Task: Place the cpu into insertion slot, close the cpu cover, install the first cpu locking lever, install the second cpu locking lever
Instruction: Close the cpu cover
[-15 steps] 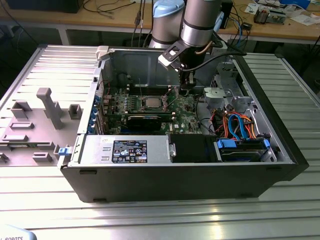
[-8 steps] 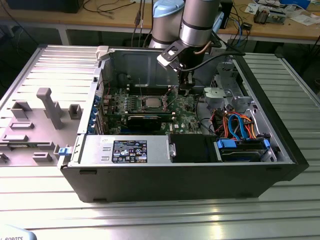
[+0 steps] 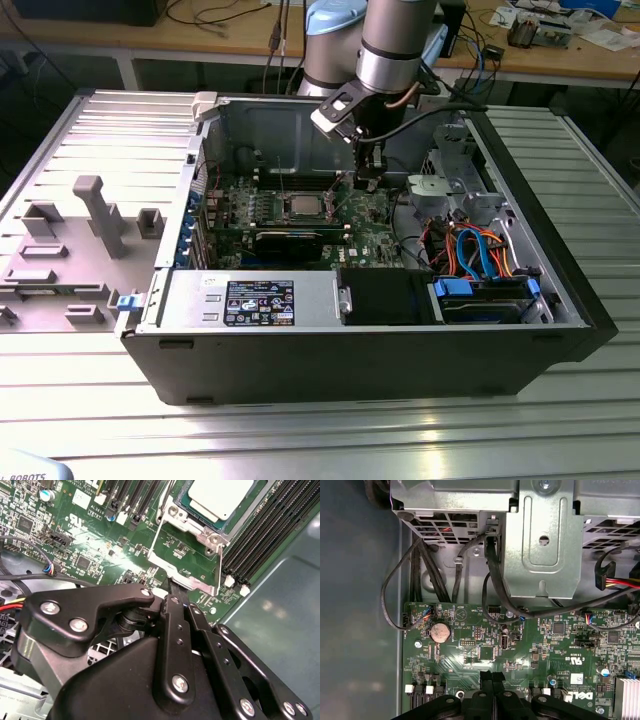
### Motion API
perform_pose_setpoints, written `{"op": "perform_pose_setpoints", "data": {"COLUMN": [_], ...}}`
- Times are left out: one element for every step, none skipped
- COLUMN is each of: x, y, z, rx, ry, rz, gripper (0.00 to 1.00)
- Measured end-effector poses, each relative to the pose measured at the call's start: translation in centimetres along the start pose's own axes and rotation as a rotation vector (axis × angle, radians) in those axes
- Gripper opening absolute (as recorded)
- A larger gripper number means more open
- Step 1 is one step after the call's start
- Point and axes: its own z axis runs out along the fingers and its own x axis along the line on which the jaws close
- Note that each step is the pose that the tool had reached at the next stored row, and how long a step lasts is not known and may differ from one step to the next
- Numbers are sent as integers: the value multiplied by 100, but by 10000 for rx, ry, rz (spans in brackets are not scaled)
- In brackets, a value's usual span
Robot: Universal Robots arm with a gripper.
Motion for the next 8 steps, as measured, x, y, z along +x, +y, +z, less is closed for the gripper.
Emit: {"op": "perform_pose_setpoints", "data": {"x": [1, 1, 1, 1, 1, 1, 1, 2], "y": [-11, -17, -23, -28, -33, -38, -44, -51], "z": [0, 0, 1, 1, 1, 1, 1, 1], "rx": [1, 0, 0, 1, 0, 1, 1, 1], "ry": [0, 0, 0, 0, 0, 0, 0, 0], "rz": [0, 0, 0, 1, 1, 1, 0, 0], "gripper": [11, 11, 11, 11, 11, 11, 11, 11]}}
